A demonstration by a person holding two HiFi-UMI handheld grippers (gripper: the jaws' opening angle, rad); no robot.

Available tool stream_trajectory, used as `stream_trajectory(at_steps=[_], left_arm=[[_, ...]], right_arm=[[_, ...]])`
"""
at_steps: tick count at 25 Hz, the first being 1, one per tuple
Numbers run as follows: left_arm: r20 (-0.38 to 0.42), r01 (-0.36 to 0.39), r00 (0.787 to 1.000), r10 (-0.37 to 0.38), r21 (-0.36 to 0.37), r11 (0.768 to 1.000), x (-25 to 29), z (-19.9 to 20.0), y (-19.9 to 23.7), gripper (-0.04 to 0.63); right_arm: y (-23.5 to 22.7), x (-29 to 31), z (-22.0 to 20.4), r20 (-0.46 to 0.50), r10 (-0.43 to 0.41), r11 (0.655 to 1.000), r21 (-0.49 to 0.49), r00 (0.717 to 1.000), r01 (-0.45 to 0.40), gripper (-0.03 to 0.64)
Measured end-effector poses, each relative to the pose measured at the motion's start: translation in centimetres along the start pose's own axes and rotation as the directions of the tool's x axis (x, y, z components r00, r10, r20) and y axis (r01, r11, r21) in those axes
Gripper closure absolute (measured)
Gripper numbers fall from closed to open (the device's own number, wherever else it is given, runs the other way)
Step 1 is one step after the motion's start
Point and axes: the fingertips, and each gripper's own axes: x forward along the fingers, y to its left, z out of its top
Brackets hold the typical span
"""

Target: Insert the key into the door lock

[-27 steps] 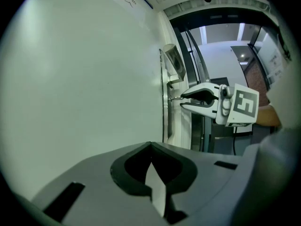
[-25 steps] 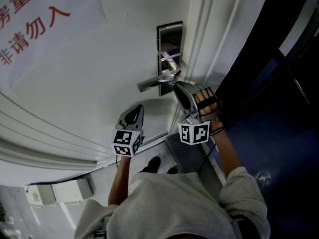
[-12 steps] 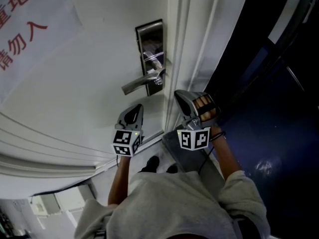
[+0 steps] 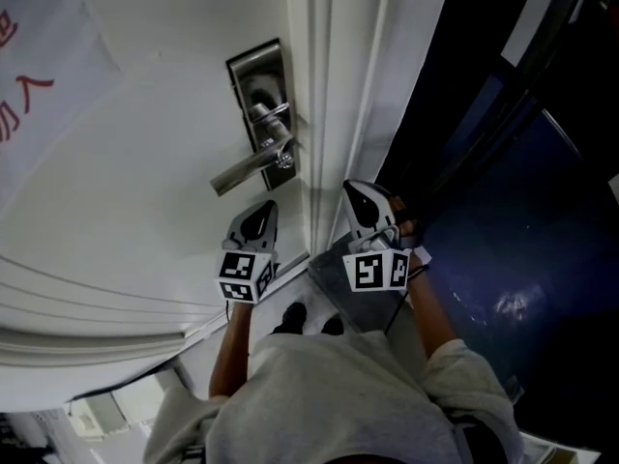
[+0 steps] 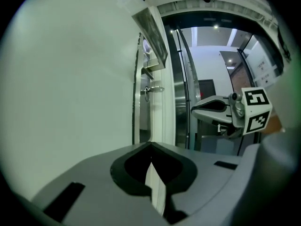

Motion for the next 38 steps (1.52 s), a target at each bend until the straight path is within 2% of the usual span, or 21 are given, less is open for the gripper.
stream_trajectory(at_steps=[3,6,8,12,14,18,22,29,38], left_arm=[[0.004,0.031,1.0,-0.031,0.005,1.0,1.0,0.2,-0.8,0.578],[0.006,0.055,0.998,-0.055,0.01,0.998,1.8,0.4,-1.4,0.578],[0.005,0.068,0.998,-0.068,0.007,0.998,2.3,0.4,-1.8,0.578],[0.002,0.09,0.996,-0.09,0.003,0.996,2.9,0.4,-2.1,0.578],[0.0,0.096,0.995,-0.096,0.004,0.995,3.1,0.3,-2.2,0.578],[-0.003,0.103,0.995,-0.103,0.003,0.995,3.2,0.2,-1.9,0.58],[-0.001,0.107,0.994,-0.107,0.0,0.994,3.5,0.1,-1.6,0.578],[-0.006,0.129,0.992,-0.129,-0.009,0.992,4.0,-0.3,-1.9,0.578],[-0.01,0.134,0.991,-0.134,-0.014,0.991,4.3,-0.5,-1.7,0.578]], right_arm=[[-0.9,-0.9,-1.3,-0.025,-0.024,0.985,0.168,0.999,0.028,0.594],[-2.2,-2.1,-2.9,-0.043,-0.072,0.934,0.347,0.996,0.082,0.594],[-2.8,-2.9,-4.1,-0.07,-0.099,0.897,0.426,0.993,0.119,0.594],[-2.9,-4.5,-6.9,-0.153,-0.118,0.825,0.535,0.981,0.182,0.594],[-2.8,-5.4,-8.4,-0.195,-0.121,0.8,0.561,0.973,0.212,0.594],[-2.7,-7.7,-10.8,-0.262,-0.152,0.73,0.62,0.953,0.287,0.594],[-2.3,-9.1,-11.9,-0.312,-0.165,0.718,0.612,0.935,0.331,0.594],[-2.4,-9.5,-12.3,-0.341,-0.179,0.711,0.603,0.923,0.361,0.594],[-2.0,-8.3,-11.8,-0.333,-0.171,0.721,0.599,0.927,0.349,0.595]])
